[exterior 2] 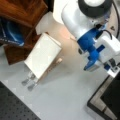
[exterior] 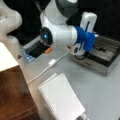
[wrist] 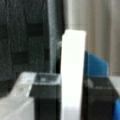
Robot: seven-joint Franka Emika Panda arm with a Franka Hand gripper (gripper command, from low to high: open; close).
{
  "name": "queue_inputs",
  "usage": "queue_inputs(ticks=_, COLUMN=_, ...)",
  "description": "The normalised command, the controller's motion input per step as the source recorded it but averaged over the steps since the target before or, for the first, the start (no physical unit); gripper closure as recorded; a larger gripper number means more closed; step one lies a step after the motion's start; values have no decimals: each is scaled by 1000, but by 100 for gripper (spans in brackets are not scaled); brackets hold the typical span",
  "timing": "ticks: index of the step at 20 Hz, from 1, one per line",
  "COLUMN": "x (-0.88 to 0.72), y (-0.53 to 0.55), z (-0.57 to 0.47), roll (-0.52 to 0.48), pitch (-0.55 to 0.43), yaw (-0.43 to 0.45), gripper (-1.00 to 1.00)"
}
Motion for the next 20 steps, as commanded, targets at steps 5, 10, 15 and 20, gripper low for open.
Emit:
queue_inputs(ticks=5, x=33, y=204, z=300, roll=-158, pitch=44, yaw=196, gripper=100)
queue_inputs(ticks=10, x=22, y=186, z=260, roll=-131, pitch=36, yaw=182, gripper=100)
queue_inputs(ticks=15, x=-24, y=182, z=268, roll=-69, pitch=42, yaw=166, gripper=100)
queue_inputs(ticks=20, x=-71, y=214, z=243, roll=-13, pitch=32, yaw=114, gripper=100)
